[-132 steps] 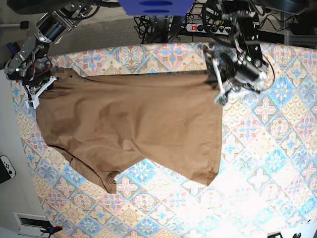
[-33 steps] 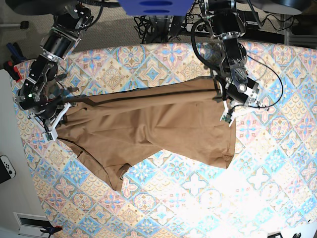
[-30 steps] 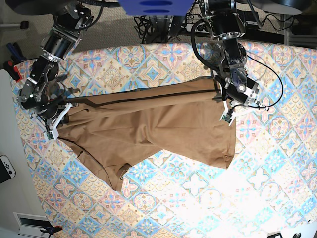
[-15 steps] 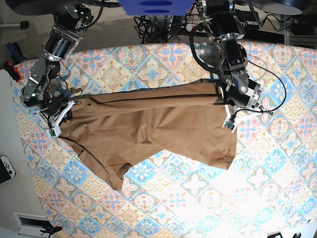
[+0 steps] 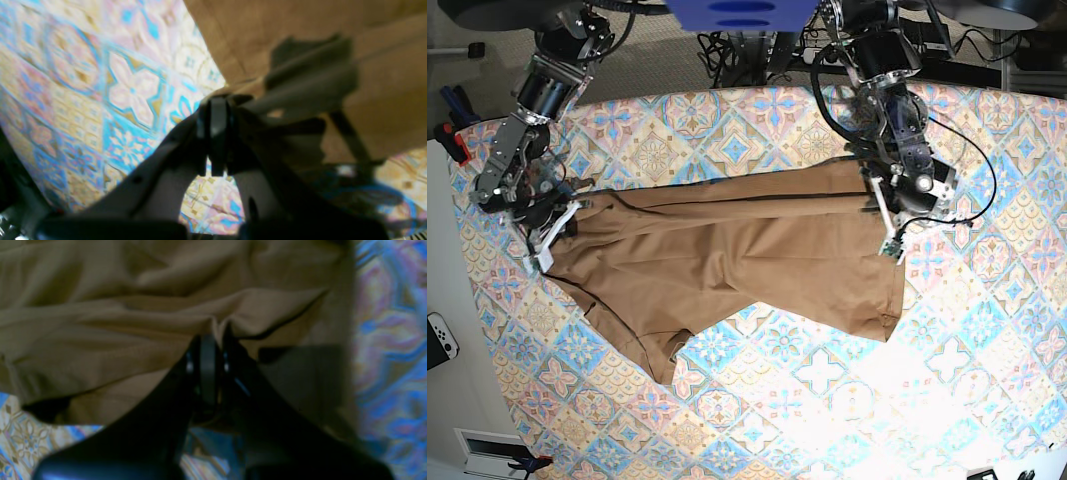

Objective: Layout the t-shirt on the table in an organized manner, then fold the t-shirt properly
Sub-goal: 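Hold the shirt edge with both grippers and drag it toward the robot, then open both grippers, release the shirt edge and regrasp it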

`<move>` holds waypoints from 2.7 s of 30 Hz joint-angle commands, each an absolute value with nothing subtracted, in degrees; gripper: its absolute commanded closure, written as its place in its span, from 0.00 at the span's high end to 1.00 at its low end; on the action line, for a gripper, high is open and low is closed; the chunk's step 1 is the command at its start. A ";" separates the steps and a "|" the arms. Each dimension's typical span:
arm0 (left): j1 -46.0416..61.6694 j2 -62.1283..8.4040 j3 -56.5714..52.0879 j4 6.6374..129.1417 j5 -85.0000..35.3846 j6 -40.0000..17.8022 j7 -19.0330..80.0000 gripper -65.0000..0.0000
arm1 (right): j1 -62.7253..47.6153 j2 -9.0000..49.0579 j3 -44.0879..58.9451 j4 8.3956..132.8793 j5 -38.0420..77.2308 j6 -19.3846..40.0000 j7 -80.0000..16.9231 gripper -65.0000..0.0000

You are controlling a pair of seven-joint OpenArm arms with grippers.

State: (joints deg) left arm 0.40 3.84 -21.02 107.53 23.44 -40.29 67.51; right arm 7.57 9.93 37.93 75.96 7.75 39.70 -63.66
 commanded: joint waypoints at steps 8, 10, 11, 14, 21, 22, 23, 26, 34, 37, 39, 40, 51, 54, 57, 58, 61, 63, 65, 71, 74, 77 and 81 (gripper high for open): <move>-1.10 4.97 -24.40 105.89 23.52 -40.00 64.40 0.00 | 8.48 10.86 38.02 74.86 7.96 39.96 -60.62 0.00; -1.36 4.97 -24.48 104.75 23.69 -40.00 64.66 0.00 | 8.48 10.86 38.02 75.03 7.96 39.96 -60.70 0.00; -1.19 4.97 -24.48 104.66 23.69 -40.00 64.75 0.00 | 8.48 10.86 38.02 75.21 7.96 39.96 -60.70 0.00; -0.75 4.97 -24.48 104.75 23.69 -40.00 64.66 0.23 | 8.40 10.86 38.02 75.21 7.96 39.96 -60.70 0.24; -1.19 4.97 -24.48 105.19 23.43 -40.00 64.40 0.51 | 8.31 10.95 38.11 81.27 7.96 40.00 -60.62 0.62; -1.19 4.97 -24.57 106.07 23.34 -40.00 64.40 0.51 | 8.31 10.95 38.11 82.77 8.04 40.00 -60.44 0.63; -1.19 5.05 -24.57 107.12 23.25 -40.00 64.40 0.51 | 8.48 10.95 38.11 84.53 8.13 40.00 -60.18 0.64; -1.19 6.20 -24.57 109.58 23.25 -40.00 64.40 0.51 | 8.48 10.86 38.11 88.84 8.13 40.00 -60.09 0.64; 0.13 9.00 -24.57 119.78 23.16 -40.00 64.40 0.52 | 8.57 9.89 49.01 95.34 9.63 40.00 -60.18 0.64; 1.45 9.00 -24.31 120.48 23.16 -40.00 64.40 0.52 | 8.40 9.71 55.69 95.16 14.73 40.00 -60.70 0.64; 2.24 9.00 -24.31 120.40 23.16 -40.00 64.40 0.52 | 7.69 9.63 58.33 93.58 16.92 40.00 -62.20 0.64; 2.77 9.00 -24.31 120.40 23.16 -40.00 64.40 0.52 | 7.25 9.63 59.56 91.91 17.71 40.00 -64.22 0.64; 4.53 9.00 -24.48 120.57 23.16 -40.00 64.40 0.52 | 7.08 9.89 62.73 63.43 33.98 40.00 -70.37 0.64; 5.14 9.00 -24.57 120.57 23.16 -40.00 64.40 0.52 | 7.16 10.42 62.73 61.58 33.98 40.00 -69.93 0.64; 5.14 9.00 -24.57 120.57 23.16 -40.00 64.40 0.52 | 7.25 11.12 62.73 61.05 33.98 40.00 -69.05 0.64; 5.14 9.00 -24.57 120.57 23.16 -40.00 64.40 0.52 | 7.25 11.12 62.73 61.05 33.98 40.00 -68.97 0.64; 5.14 9.00 -24.57 120.57 22.90 -40.00 64.75 0.51 | 7.08 11.12 62.64 61.05 33.98 40.00 -68.70 0.64; 5.76 9.00 -24.92 120.92 20.09 -40.00 64.84 0.51 | 7.08 11.12 62.55 61.14 33.45 40.00 -68.70 0.64; 7.43 9.00 -28.09 121.89 12.44 -40.00 64.84 0.52 | 7.16 11.12 62.55 61.32 31.69 40.00 -68.70 0.64; 9.27 9.00 -46.73 121.45 -20.53 -40.00 75.65 0.55 | 7.25 11.12 62.55 61.41 26.77 40.00 -68.70 0.64; 9.45 6.11 -54.81 119.08 -32.75 -40.00 80.00 0.67 | 7.25 11.12 62.46 61.49 26.77 40.00 -68.70 0.64; 9.45 3.30 -56.57 116.18 -35.65 -40.00 80.00 0.79 | 7.25 11.12 62.37 61.49 26.77 40.00 -68.70 0.64; 8.31 2.51 -56.48 108.97 -35.91 -40.00 80.00 0.79 | 7.08 11.12 59.03 61.58 26.68 40.00 -68.70 0.64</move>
